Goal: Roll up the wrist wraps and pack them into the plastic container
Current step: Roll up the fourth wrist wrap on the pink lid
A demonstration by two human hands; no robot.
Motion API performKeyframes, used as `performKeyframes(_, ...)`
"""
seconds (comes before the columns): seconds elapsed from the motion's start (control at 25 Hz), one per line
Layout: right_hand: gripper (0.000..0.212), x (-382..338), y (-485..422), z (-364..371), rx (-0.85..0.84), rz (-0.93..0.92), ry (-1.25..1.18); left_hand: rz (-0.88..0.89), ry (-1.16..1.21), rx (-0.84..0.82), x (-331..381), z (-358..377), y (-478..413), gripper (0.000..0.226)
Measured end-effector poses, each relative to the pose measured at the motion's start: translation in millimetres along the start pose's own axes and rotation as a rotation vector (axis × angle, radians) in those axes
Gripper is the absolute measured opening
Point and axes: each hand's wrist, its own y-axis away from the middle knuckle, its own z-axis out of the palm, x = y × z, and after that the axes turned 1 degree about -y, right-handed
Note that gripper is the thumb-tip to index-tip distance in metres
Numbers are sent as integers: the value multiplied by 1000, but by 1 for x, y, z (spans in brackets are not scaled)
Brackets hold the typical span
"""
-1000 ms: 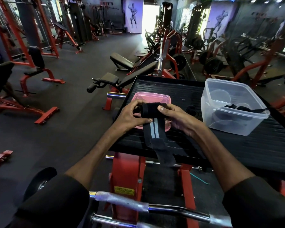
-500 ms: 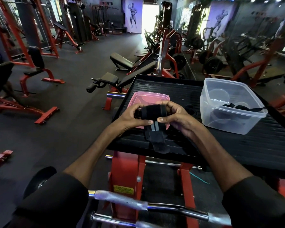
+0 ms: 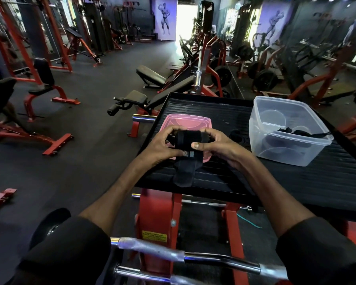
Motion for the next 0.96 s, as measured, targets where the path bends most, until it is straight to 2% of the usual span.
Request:
performKeyframes(0.2,52,8,-3,6,140,-164,7,-219,179,-230,-8,-10,-3,65)
performKeyframes(0.28,56,8,-3,7,159,-226,61,-235,159,-237,-7,-8,-3,65)
performKeyframes(0.44,63,13,-8,11,160,-290,196,-166,71,-139,-3,-4,-1,47)
performKeyframes(0.52,63,11,-6,8,79,-235,84,-106,70,-73,-1,-3,-1,46)
performKeyframes(0.6,57,3,-3,5,-26,-110,-245,-55,36,-41,0,-1,0,50)
performKeyframes(0.68,43,-2,-3,5,-23,-17,-448,-7,-14,-24,2,-1,2,53)
performKeyframes(0.76,38,-1,-6,6,-1,48,-363,49,-53,8,1,-1,1,58)
performKeyframes(0.88,39,3,-9,10,-100,89,-175,112,-67,69,3,-1,3,60)
performKeyframes(0.96,36,0,-7,8,-94,77,-143,132,-73,84,3,-1,2,63)
